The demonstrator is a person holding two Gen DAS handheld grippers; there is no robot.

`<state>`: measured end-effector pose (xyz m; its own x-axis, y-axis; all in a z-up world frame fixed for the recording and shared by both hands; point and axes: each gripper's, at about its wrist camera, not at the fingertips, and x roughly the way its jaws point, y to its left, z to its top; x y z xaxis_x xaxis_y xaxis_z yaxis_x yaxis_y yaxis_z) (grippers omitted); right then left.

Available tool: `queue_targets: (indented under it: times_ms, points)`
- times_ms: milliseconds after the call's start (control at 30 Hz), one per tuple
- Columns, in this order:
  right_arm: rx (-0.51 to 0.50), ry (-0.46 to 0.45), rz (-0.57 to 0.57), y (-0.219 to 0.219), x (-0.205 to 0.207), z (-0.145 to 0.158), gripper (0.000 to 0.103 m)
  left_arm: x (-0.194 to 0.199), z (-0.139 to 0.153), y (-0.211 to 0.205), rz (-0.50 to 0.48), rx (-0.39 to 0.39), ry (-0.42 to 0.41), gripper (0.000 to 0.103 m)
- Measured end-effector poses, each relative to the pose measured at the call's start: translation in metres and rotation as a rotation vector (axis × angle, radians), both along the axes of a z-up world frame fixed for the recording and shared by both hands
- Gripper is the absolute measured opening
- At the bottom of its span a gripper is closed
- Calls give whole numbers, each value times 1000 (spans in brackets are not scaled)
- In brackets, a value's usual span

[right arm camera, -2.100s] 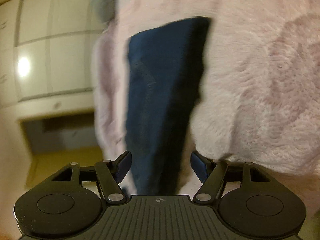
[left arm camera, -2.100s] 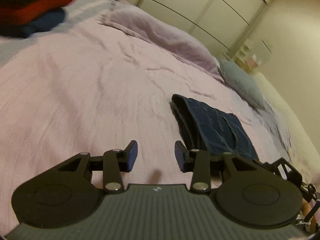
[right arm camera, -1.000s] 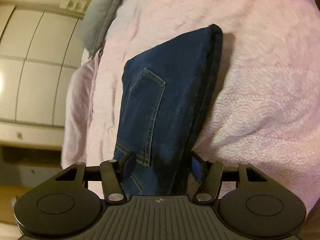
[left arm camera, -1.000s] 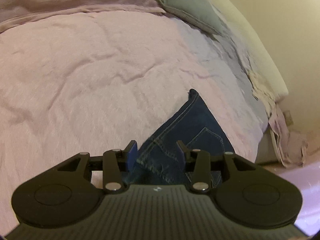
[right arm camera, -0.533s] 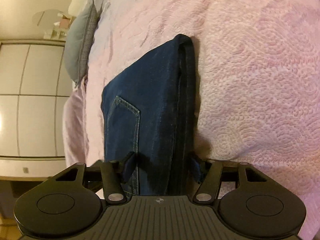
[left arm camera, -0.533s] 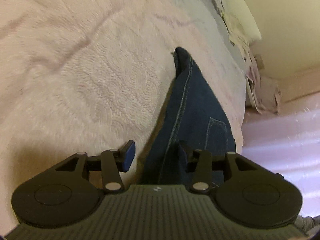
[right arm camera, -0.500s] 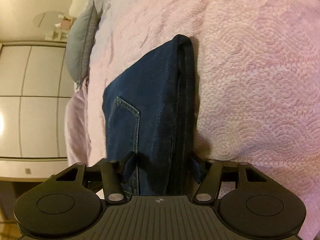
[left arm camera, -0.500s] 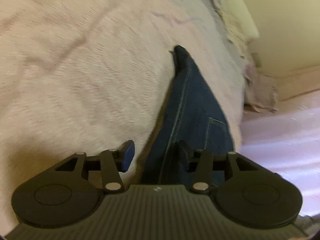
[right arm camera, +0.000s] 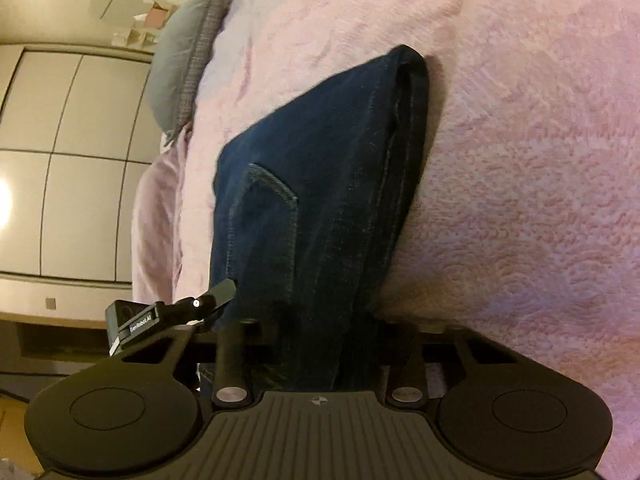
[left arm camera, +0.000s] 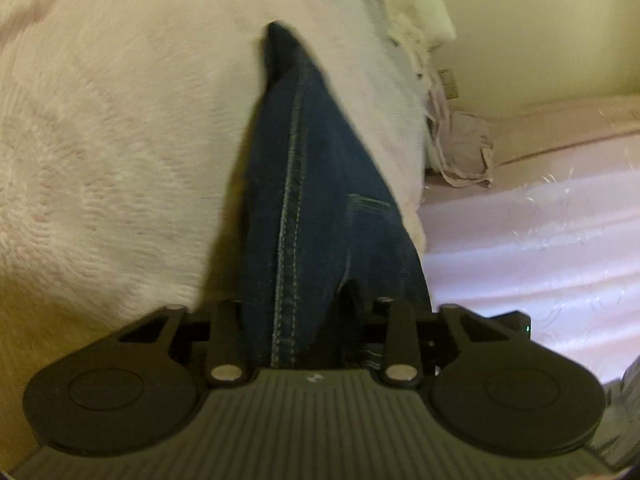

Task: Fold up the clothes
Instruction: 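Grasp the folded jeans edge with the right gripper while the left gripper grasps beside it, then lift the folded jeans with both grippers and carry them to the clothes stack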

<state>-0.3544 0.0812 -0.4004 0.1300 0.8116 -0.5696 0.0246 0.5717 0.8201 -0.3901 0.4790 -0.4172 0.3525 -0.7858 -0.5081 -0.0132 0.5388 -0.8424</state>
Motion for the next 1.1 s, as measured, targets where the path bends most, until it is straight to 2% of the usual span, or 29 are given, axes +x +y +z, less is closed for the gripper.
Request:
queue_targets:
  times_ms: [100, 267, 400, 500, 633, 833, 933, 1100]
  points:
    - [-5, -27, 39, 3, 0, 18, 20, -18, 29, -8, 21, 35, -52, 21]
    - [30, -56, 97, -6, 0, 57, 19, -63, 68, -17, 151, 25, -79, 21]
    - [69, -91, 208, -4, 4, 98, 19, -114, 107, -16, 317, 16, -78, 21]
    - [106, -123, 318, 10, 5, 135, 19, -155, 149, -18, 464, 31, -99, 21]
    - [178, -124, 511, 50, 7, 183, 19, -226, 213, -15, 684, 82, -146, 21]
    - [261, -83, 833, 138, -14, 242, 19, -340, 289, -29, 1037, 176, -155, 21]
    - [307, -46, 1001, 186, -44, 261, 19, -409, 312, -42, 1206, 212, -160, 21]
    - [349, -30, 1219, 259, -129, 280, 19, -510, 331, -50, 1420, 261, -155, 21]
